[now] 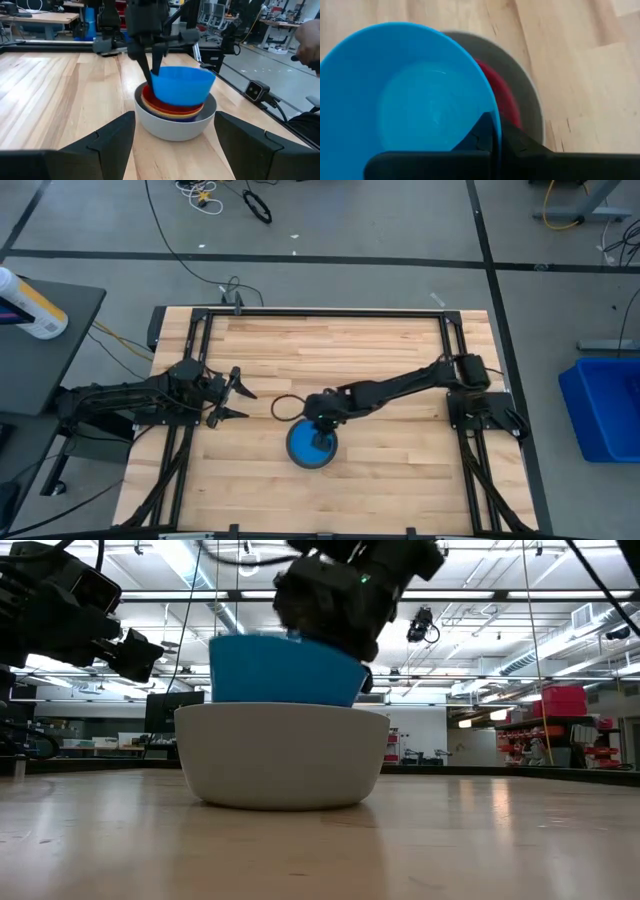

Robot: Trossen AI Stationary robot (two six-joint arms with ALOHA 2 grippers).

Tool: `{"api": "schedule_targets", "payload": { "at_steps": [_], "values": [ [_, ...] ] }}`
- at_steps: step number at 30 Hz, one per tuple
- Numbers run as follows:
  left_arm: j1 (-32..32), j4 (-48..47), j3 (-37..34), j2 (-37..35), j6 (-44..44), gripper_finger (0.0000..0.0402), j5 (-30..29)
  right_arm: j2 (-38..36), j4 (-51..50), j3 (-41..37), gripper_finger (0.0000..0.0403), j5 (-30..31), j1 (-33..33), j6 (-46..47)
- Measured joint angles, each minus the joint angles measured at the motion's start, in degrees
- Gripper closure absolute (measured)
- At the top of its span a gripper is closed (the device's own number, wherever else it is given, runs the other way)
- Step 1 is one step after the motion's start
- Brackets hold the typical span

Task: Nest bowls inside each other
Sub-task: Stack the light blue bowl on the red bowl

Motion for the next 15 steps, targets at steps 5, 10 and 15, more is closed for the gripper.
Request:
{"api": "schedule_targets", "payload": {
  "at_steps": [5,10,15],
  "values": [
    [0.02,0.00,-0.01,0.00,-0.15,0.0124,0.02,5.29,-7.34,6.31,0.0402,-0.11,-0.01,-0.44],
    [0.02,-0.09,-0.01,-0.01,-0.14,0.0124,0.00,6.20,-9.06,7.93,0.0389,0.02,0.00,-1.16],
    [0.01,-0.24,-0.01,-0.01,-0.13,0.0124,0.02,5.77,-11.03,10.10,0.0316,4.16,0.24,-1.33]
  ]
}}
